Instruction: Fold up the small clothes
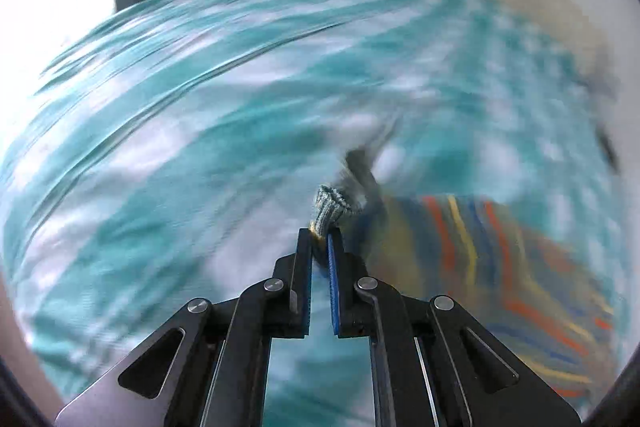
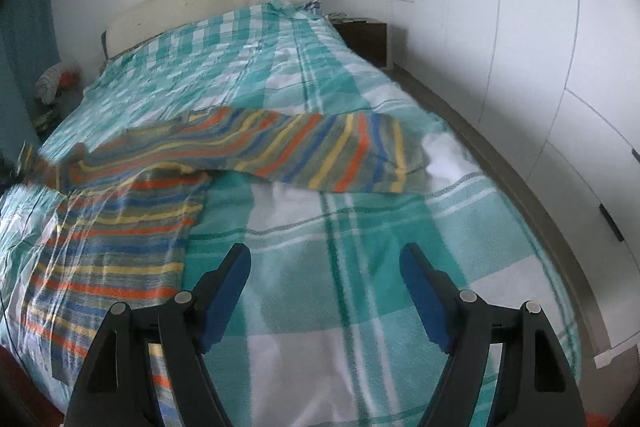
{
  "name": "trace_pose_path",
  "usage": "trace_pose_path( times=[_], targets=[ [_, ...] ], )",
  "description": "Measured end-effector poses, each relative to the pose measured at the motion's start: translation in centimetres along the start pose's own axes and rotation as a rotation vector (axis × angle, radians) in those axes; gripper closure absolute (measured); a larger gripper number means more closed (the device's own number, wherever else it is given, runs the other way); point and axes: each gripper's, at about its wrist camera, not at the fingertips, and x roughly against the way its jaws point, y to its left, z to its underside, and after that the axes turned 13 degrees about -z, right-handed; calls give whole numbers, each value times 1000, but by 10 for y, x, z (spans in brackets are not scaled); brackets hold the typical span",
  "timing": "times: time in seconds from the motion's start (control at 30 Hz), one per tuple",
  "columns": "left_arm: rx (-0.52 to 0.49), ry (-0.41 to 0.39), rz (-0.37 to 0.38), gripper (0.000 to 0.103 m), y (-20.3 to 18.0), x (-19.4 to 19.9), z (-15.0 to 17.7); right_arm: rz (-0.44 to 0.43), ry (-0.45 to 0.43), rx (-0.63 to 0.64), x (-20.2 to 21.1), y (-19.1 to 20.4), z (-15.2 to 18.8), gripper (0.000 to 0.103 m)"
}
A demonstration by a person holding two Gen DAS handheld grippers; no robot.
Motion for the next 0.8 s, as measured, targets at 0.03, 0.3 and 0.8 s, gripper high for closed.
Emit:
trace_pose_path(
  times=[0.03, 0.3, 0.8],
  targets=[
    [-5, 12, -20, 99, 3, -7, 3, -10, 10, -3, -3, 3, 1, 27],
    [-116, 41, -117, 90, -7, -30, 20, -40, 62, -8, -14, 23, 7, 27],
    [-623, 186, 280, 22, 14, 117, 269, -482, 382, -153, -10, 47, 70, 27]
  ],
)
